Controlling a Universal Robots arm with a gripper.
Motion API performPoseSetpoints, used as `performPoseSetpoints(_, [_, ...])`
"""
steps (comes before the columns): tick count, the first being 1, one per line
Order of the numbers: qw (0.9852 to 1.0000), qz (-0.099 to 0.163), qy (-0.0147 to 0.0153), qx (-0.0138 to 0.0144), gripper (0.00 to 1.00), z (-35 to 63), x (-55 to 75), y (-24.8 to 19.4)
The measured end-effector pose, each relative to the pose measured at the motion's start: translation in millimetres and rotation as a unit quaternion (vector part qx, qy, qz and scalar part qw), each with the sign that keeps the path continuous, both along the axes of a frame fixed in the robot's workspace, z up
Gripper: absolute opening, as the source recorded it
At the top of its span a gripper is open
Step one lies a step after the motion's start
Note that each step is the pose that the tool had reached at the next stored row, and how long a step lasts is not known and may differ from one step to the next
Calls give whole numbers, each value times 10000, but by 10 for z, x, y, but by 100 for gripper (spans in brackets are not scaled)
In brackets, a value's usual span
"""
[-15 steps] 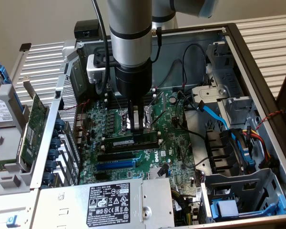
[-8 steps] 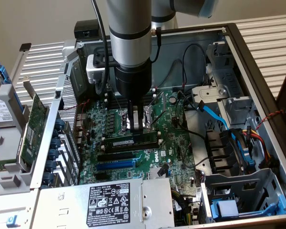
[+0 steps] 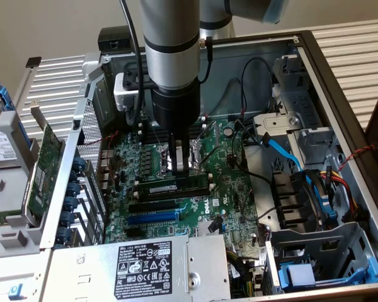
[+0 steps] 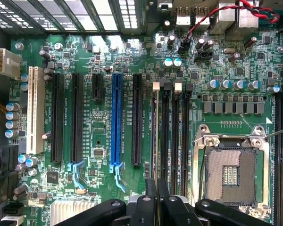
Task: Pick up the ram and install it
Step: 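Insert the ram into the slot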
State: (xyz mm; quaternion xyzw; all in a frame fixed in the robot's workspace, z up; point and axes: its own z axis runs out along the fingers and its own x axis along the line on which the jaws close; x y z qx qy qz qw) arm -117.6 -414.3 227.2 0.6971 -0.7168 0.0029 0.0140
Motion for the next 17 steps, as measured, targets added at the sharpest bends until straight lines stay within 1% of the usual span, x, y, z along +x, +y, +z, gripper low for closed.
performPoseSetpoints(17, [10000, 0, -11, -1, 13, -8, -14, 0])
